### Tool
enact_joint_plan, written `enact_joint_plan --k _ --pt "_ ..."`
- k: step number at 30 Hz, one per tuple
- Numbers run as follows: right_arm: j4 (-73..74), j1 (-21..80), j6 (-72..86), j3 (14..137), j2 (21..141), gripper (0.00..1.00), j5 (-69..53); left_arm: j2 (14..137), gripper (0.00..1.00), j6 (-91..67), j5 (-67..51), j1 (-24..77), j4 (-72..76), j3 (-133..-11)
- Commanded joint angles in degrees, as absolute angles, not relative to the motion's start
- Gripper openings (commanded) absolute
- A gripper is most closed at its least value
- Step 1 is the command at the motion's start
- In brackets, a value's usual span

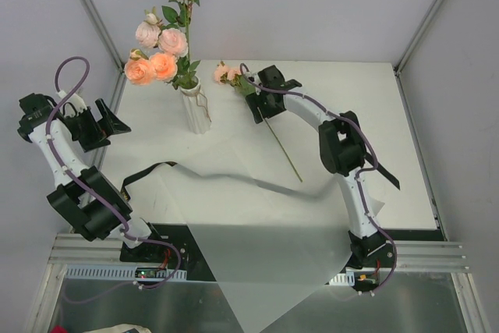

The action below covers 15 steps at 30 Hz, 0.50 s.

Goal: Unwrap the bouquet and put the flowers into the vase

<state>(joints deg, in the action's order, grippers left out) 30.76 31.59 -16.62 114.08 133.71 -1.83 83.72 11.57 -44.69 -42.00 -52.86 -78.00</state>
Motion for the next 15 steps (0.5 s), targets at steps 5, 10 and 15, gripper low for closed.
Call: enact_joint_plan --k 5,10,15 --pt "33.0 31.8 -18.6 121.9 137.5 0.58 -0.4 84.6 0.99 13.9 -47.6 -41.9 -53.5 -76.8" --pt "33.1 31.8 -18.6 123.8 139.2 0.37 -0.8 84.9 0.99 13.7 -46.4 -41.6 -53.5 -76.6" --pt "32.9 31.8 -17.8 124.5 139.8 0.31 -1.0 83.0 0.99 13.1 -42.5 -39.3 -51.7 -74.8"
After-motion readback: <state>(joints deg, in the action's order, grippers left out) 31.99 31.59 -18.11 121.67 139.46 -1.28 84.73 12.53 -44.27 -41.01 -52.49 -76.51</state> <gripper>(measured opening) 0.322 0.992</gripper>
